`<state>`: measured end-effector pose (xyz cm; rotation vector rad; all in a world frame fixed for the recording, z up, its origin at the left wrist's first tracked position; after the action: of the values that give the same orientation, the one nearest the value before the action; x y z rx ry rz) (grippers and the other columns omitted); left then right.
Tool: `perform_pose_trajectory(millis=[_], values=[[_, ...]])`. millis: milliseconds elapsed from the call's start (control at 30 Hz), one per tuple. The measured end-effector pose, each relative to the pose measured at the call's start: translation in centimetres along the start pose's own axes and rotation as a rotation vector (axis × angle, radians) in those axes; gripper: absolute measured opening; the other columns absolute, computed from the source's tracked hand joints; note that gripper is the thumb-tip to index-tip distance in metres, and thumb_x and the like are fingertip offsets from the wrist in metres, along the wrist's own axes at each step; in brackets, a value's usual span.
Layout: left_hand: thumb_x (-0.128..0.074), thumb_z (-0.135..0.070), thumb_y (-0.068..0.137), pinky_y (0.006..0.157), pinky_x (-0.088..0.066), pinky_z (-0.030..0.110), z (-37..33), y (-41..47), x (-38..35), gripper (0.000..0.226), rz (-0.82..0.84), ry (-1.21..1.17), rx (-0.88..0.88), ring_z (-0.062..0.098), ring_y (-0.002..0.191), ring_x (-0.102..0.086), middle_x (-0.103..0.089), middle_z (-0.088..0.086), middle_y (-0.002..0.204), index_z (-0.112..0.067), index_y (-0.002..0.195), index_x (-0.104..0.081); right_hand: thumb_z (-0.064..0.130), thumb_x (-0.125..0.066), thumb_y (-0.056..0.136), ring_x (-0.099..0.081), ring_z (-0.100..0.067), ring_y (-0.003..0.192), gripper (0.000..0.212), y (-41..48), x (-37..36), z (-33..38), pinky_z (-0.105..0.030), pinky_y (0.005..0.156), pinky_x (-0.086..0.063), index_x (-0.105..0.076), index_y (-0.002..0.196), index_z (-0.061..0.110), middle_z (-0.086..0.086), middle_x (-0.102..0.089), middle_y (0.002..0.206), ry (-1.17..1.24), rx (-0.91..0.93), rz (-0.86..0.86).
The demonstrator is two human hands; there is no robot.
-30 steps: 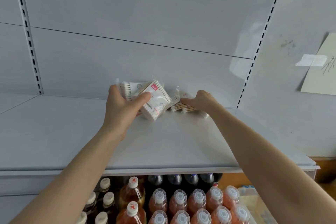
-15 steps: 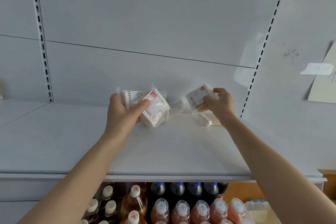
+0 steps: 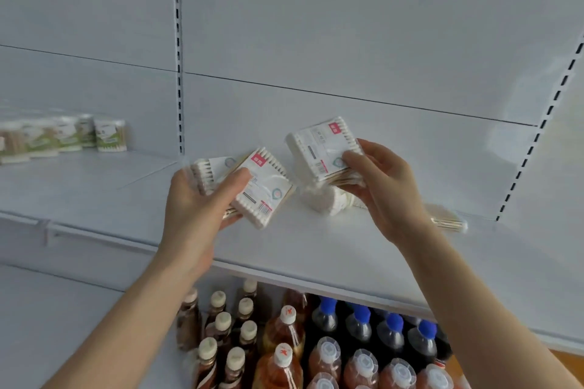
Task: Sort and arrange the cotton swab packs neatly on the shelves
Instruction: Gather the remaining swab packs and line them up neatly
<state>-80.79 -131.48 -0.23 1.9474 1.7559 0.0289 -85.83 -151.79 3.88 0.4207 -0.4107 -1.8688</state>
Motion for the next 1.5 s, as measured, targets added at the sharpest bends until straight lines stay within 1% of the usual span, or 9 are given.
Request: perform_pose_trajectory(millis=[367,467,733,833,1033,1167,1300,1400,1500], values=[[-0.063,-0.010,0.083,0.056,-0.056,0.029,-5.9,-3.7,21.7,0.011,-0.491,-0.009,-0.125,0.015,0.077,-0.071,-0.073,0.000,0.080,-0.012,0.093,-0.065,-0.001,-0.052,0.088,-0.065,-0.016,0.070,0.018,-2.7,-24.9,-3.8,-0.034,0.072,-0.056,-0.064,0.093,0.013,0.000,-0.071,0.075,0.164,-0.125,0.536],[-0.063,-0.010,0.082,0.061,-0.059,0.034,-7.2,-4.8,27.0,0.014,-0.574,-0.020,-0.122,0.014,0.079,-0.071,-0.074,-0.001,0.082,-0.014,0.095,-0.064,-0.001,-0.051,0.088,-0.065,-0.012,0.066,0.020,-4.3,-31.4,-5.0,-0.025,0.062,-0.054,-0.064,0.090,0.015,0.003,-0.070,0.072,0.159,-0.161,0.681],[-0.063,-0.018,0.076,0.069,-0.058,0.027,-12.5,-9.2,45.7,0.028,-0.687,-0.037,-0.119,0.010,0.089,-0.069,-0.073,-0.008,0.094,-0.024,0.103,-0.061,0.005,-0.061,0.077,-0.063,-0.005,0.074,0.021,-12.2,-53.7,-7.9,-0.020,0.070,-0.052,-0.064,0.093,0.019,0.011,-0.070,0.079,0.208,-0.228,1.081],[-0.062,-0.016,0.075,0.069,-0.059,0.030,-14.0,-10.1,50.5,0.032,-0.714,-0.115,-0.096,0.012,0.091,-0.069,-0.073,-0.004,0.099,-0.025,0.106,-0.060,0.012,-0.059,0.071,-0.062,-0.005,0.076,0.025,-14.4,-59.9,-8.3,-0.019,0.071,-0.051,-0.065,0.094,0.020,0.010,-0.070,0.081,0.252,-0.248,1.132],[-0.062,-0.023,0.071,0.075,-0.057,0.043,-15.9,-9.4,58.5,0.040,-0.735,-0.180,-0.075,0.019,0.094,-0.069,-0.071,0.002,0.105,-0.024,0.111,-0.059,-0.006,-0.043,0.089,-0.054,0.004,0.066,0.028,-17.1,-70.2,-8.6,-0.015,0.066,-0.045,-0.059,0.101,0.013,0.005,-0.059,0.082,0.181,-0.122,1.198],[-0.065,-0.023,0.070,0.064,-0.059,0.037,-16.2,-7.2,64.1,0.047,-0.763,-0.144,-0.087,0.017,0.091,-0.070,-0.070,0.004,0.106,-0.020,0.116,-0.059,0.019,-0.050,0.082,-0.053,0.008,0.067,0.016,-17.5,-76.8,-9.2,-0.010,0.061,-0.042,-0.059,0.093,0.025,0.011,-0.057,0.084,0.178,-0.061,1.222],[-0.066,-0.020,0.069,0.061,-0.058,0.034,-16.9,-3.8,70.7,0.049,-0.810,-0.079,-0.126,0.017,0.090,-0.070,-0.072,0.001,0.102,-0.021,0.117,-0.059,0.023,-0.058,0.089,-0.057,0.003,0.085,0.019,-16.3,-84.1,-10.6,-0.015,0.072,-0.050,-0.055,0.107,0.027,0.010,-0.057,0.103,0.153,0.025,1.291],[-0.066,-0.016,0.066,0.061,-0.059,0.036,-17.9,-0.4,76.0,0.044,-0.857,-0.085,-0.151,0.017,0.089,-0.070,-0.073,-0.002,0.097,-0.026,0.109,-0.060,0.025,-0.061,0.084,-0.058,0.002,0.088,0.030,-13.7,-90.4,-12.0,-0.016,0.071,-0.051,-0.051,0.112,0.028,0.010,-0.056,0.107,0.133,-0.033,1.310],[-0.067,-0.014,0.065,0.064,-0.059,0.036,-19.7,2.8,81.1,0.060,-0.907,-0.050,-0.174,0.019,0.095,-0.068,-0.068,0.001,0.110,-0.025,0.123,-0.053,0.031,-0.063,0.081,-0.061,-0.006,0.088,0.034,-10.9,-96.7,-13.4,-0.022,0.073,-0.054,-0.053,0.112,0.023,0.006,-0.060,0.102,0.090,-0.173,1.302]])
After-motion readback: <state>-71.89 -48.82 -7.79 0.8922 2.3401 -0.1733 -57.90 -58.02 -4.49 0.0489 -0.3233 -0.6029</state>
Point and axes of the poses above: each hand's wrist, its own y-axis towards the middle knuckle, its own x-axis out of the back of the hand, z = x × y, the point moved 2 cm from there along y, towards the middle knuckle
